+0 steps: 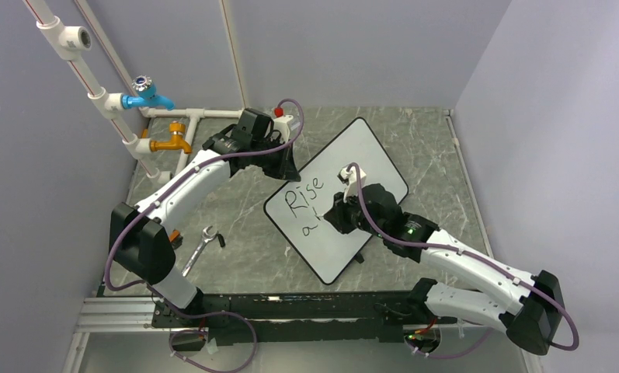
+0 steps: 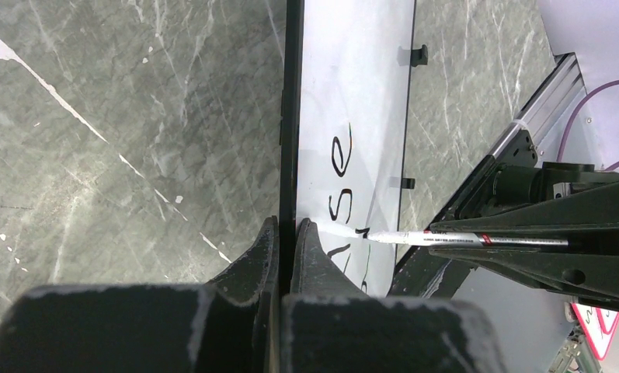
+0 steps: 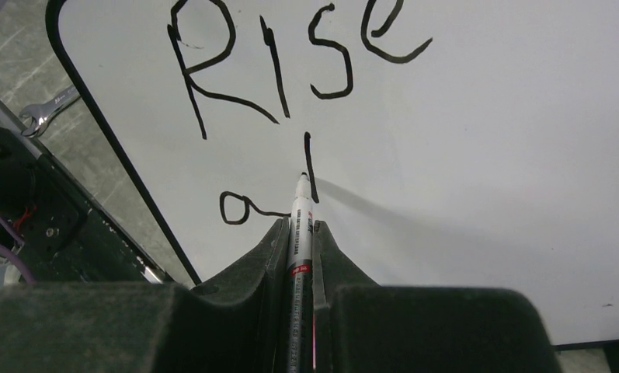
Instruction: Write a sentence on the whiteboard
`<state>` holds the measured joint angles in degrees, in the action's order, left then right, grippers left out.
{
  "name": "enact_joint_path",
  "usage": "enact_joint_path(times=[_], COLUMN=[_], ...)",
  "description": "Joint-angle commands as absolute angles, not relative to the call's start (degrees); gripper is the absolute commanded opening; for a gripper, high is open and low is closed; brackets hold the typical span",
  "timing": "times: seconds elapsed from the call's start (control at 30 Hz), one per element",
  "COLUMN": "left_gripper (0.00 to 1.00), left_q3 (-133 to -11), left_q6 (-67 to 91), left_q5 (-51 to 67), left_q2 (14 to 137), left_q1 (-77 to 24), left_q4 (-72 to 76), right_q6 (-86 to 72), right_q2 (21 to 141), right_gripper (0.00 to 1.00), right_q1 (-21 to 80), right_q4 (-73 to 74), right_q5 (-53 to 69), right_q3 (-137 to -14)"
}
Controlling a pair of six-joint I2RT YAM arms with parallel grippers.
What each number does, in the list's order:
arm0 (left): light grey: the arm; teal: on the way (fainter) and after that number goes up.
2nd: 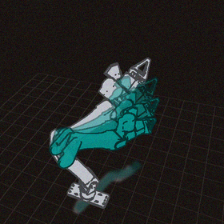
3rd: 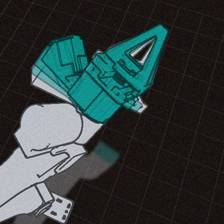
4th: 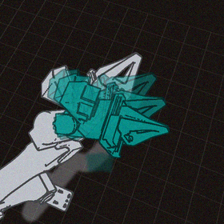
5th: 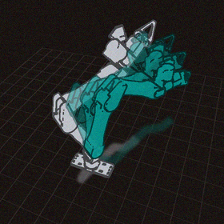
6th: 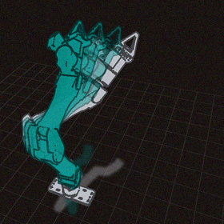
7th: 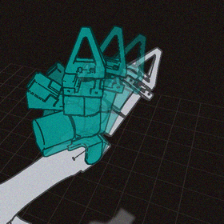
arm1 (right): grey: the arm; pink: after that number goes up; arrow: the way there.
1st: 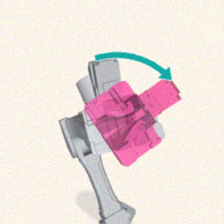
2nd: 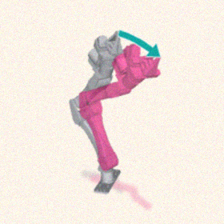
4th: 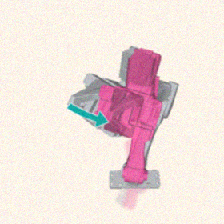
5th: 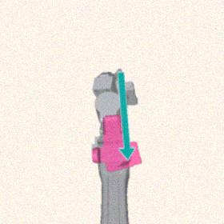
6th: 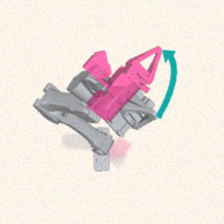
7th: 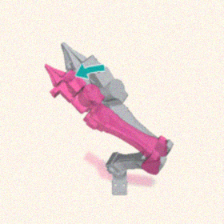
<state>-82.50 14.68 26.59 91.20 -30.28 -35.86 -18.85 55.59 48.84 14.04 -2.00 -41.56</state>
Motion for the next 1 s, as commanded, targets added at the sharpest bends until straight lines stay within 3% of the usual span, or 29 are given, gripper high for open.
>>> enact_joint_path(times=[0.0, 0.4, 0.97], left_gripper=[0.00, 0.00, 0.00], left_q3=[-83.0, -83.0, -83.0], left_q6=[13.0, 12.9, 12.8], left_q5=[21.2, 21.1, 21.1], left_q2=[89.1, 89.1, 88.9], left_q1=[-30.7, -31.0, -31.1], left_q4=[-34.3, -34.4, -34.4], right_q6=[-17.6, -19.2, -21.7], right_q2=[57.2, 57.0, 52.5], right_gripper=[0.00, 0.00, 0.00], right_q1=[48.9, 48.8, 48.8], right_q4=[12.6, 15.4, 16.7], right_q5=[-3.3, -9.6, -5.2], right_q3=[-44.2, -44.3, -39.3])
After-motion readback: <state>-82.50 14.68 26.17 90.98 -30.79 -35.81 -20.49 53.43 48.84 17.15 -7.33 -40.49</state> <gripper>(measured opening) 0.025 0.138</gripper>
